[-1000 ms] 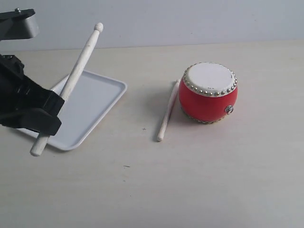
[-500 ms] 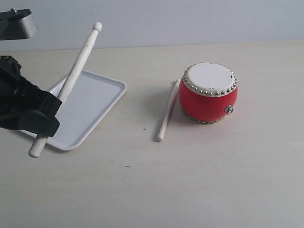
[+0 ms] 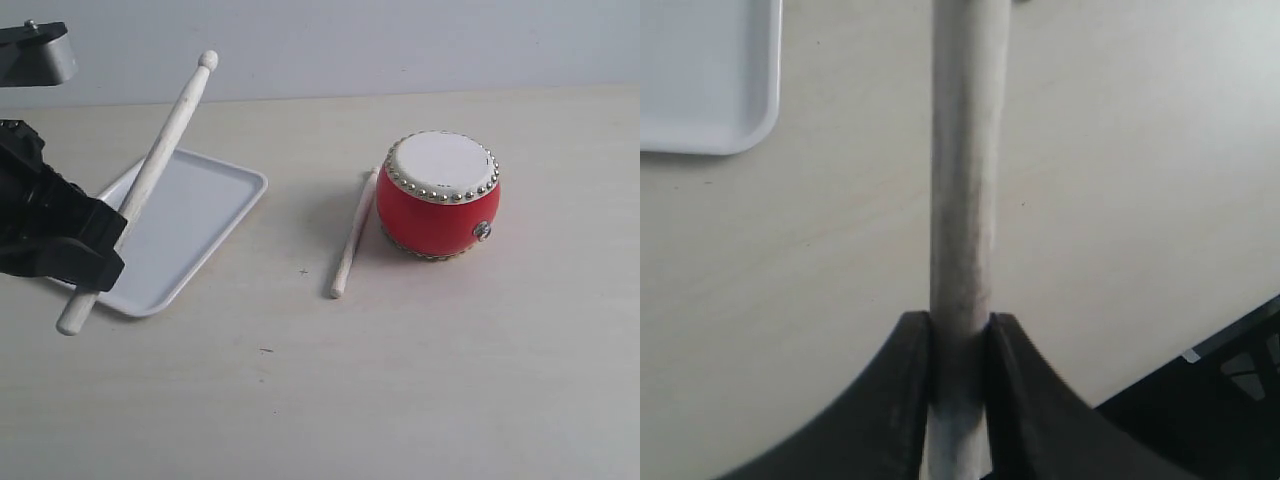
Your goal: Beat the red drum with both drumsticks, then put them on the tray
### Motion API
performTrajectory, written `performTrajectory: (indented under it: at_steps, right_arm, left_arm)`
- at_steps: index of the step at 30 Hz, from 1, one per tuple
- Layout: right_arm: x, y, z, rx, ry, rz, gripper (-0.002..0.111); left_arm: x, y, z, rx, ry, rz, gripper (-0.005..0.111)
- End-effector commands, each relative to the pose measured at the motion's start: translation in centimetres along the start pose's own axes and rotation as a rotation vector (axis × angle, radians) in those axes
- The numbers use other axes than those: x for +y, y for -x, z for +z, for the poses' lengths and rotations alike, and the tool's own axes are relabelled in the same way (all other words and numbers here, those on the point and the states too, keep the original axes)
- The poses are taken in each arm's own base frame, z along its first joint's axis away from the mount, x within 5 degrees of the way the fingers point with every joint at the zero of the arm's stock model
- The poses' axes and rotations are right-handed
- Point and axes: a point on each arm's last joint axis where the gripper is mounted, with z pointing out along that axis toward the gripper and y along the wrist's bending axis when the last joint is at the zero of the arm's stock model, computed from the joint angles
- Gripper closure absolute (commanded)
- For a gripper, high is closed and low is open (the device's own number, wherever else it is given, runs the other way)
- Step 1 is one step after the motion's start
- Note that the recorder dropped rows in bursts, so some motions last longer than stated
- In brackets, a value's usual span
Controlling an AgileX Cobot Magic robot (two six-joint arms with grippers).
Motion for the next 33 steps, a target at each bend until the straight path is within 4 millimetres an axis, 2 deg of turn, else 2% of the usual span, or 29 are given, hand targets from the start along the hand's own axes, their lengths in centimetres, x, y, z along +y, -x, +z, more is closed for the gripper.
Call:
performTrajectory:
  at_steps: [1,5,8,13,16,19,24,26,28,31,33]
  right_arm:
    - [0.1,2.6,-0.5,-0.301,0.02,0.038,0.105]
    - [0.1,3.8,-0.9,-0.433,0.067,0.241,0.105]
    - [0.2,3.7,-0.9,-0.425,0.101,0.365,0.105]
    - [0.1,3.6,-0.9,-0.402,0.157,0.681,0.105]
    - [-0.6,3.7,-0.9,-0.434,0.103,0.78,0.105]
    - [-1.5,2.9,-0.7,-0.386,0.001,0.898,0.105]
    - [-1.5,2.6,-0.6,-0.359,-0.001,0.993,0.105]
    - [-1.5,2.1,-0.5,-0.307,-0.024,1.019,0.105]
    - [-1.2,1.4,-0.2,-0.199,-0.043,1.133,0.105]
    - [-0.2,2.7,1.3,0.004,-0.068,1.122,0.106]
    - [-0.1,3.5,2.7,0.023,-0.081,1.089,0.106]
  left_arm:
    - [-0.1,-0.4,-0.2,0.017,-0.006,0.002,0.107]
    - [0.0,-0.4,-0.2,0.024,-0.004,0.003,0.107]
    - [-0.1,-0.2,-0.2,0.001,-0.005,0.003,0.107]
    - [-0.2,-0.1,-0.2,-0.008,-0.018,-0.003,0.107]
    - [-0.2,-0.2,-0.2,-0.001,-0.021,-0.005,0.107]
    - [-0.2,-0.2,-0.2,-0.001,-0.021,-0.005,0.107]
    - [-0.2,-0.2,-0.2,0.001,-0.023,-0.006,0.107]
    - [-0.2,-0.2,-0.2,0.001,-0.023,-0.006,0.107]
    - [-0.2,-0.3,-0.2,0.014,-0.023,-0.007,0.107]
    - [-0.3,-0.8,-0.2,0.059,-0.029,-0.015,0.107]
    - [-0.3,-0.9,-0.2,0.073,-0.03,-0.019,0.107]
